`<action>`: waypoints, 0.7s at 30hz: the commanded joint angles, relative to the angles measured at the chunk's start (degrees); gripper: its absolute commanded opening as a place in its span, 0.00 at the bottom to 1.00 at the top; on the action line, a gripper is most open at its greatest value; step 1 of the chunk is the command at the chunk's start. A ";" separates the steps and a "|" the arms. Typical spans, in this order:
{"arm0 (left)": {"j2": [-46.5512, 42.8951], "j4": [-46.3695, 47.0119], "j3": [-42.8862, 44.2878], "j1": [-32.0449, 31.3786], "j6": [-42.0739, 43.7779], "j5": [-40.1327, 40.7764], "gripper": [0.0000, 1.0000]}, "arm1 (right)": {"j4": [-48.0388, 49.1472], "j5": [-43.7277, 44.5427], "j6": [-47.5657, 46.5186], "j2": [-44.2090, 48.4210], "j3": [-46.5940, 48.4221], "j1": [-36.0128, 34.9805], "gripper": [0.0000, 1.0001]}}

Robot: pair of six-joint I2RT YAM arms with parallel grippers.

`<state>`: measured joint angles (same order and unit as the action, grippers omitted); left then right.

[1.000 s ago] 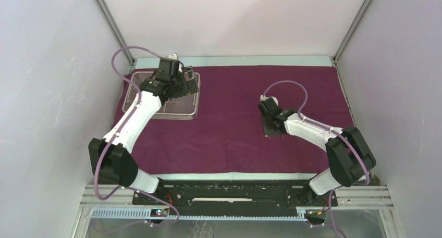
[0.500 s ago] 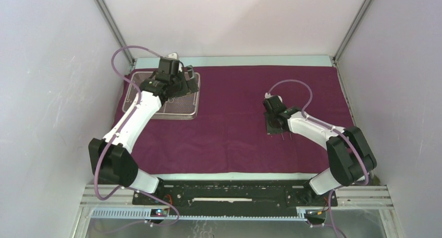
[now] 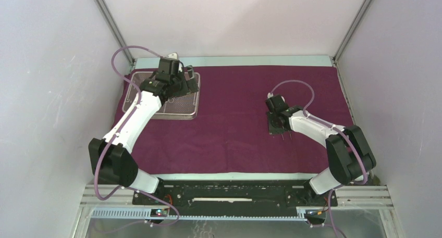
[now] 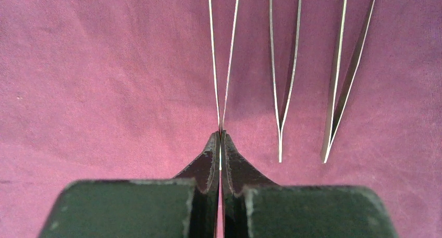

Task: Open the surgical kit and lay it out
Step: Place the medical item in the surgical kit.

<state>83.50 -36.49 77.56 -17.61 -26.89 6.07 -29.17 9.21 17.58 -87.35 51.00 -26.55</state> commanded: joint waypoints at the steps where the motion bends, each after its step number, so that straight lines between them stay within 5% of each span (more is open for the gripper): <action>1: -0.98 1.51 -1.07 -0.15 1.07 0.44 1.00 | -1.11 -0.15 -0.40 -0.37 1.39 0.59 0.00; 15: -0.78 1.69 -1.12 -0.15 1.01 -0.27 1.00 | -3.51 -0.46 0.35 -2.37 1.73 0.70 0.00; 21: -0.80 1.67 -1.17 -0.15 1.01 -0.16 1.00 | -4.00 -0.30 0.67 -2.68 1.65 0.64 0.11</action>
<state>83.50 -36.47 77.56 -17.61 -26.89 5.85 -32.25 8.60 17.54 -89.54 51.05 -26.17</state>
